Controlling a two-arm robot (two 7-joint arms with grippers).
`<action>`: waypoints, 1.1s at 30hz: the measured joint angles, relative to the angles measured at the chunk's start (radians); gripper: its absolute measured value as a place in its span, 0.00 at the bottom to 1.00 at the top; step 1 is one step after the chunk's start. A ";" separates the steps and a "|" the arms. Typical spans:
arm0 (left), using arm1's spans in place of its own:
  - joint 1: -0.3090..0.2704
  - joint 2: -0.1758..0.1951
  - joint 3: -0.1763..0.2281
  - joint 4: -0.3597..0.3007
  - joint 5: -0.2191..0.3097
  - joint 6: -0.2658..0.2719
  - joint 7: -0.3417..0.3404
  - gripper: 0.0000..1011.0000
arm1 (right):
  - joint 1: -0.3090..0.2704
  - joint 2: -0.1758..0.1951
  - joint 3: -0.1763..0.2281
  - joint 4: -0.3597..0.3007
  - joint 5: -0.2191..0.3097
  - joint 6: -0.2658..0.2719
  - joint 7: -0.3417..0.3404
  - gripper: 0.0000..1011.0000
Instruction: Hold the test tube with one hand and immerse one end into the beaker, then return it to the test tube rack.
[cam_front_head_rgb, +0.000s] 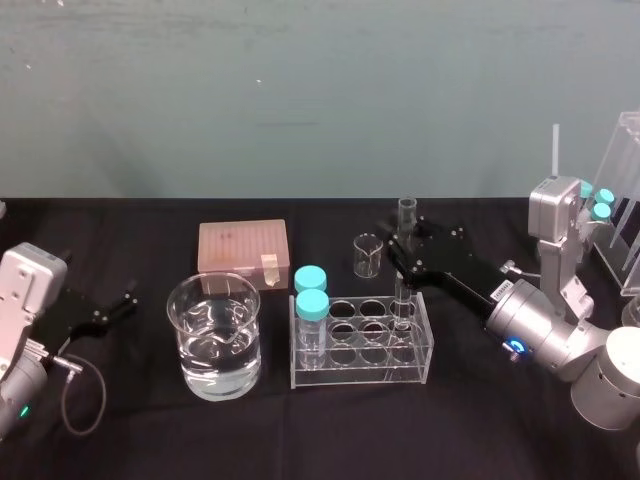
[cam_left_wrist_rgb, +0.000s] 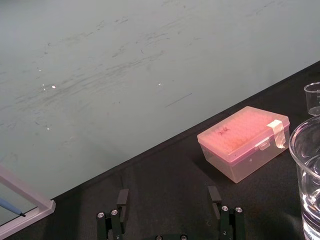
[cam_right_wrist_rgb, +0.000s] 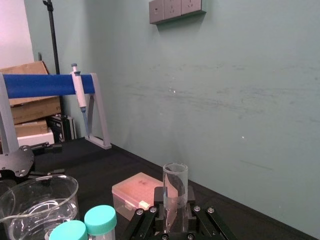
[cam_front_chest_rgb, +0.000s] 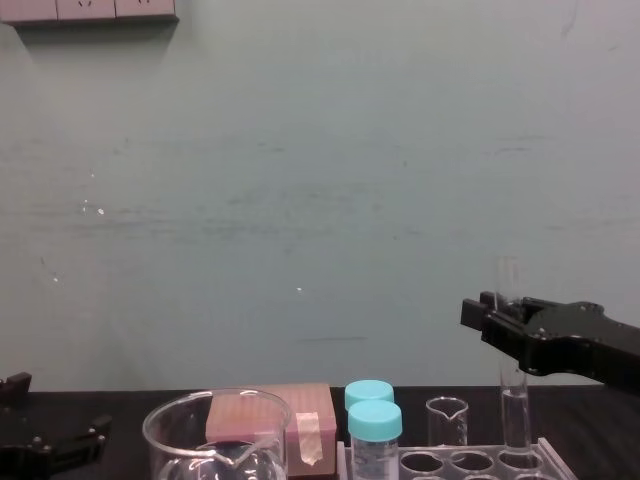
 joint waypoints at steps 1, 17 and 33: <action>0.000 0.000 0.000 0.000 0.000 0.000 0.000 0.99 | 0.000 -0.001 0.000 0.003 -0.001 0.001 0.000 0.24; 0.000 0.000 0.000 0.000 0.000 0.000 0.000 0.99 | 0.011 -0.009 -0.009 0.030 -0.016 0.014 0.001 0.24; 0.000 0.000 0.000 0.000 0.000 0.000 0.000 0.99 | 0.019 -0.013 -0.018 0.047 -0.036 0.021 -0.007 0.24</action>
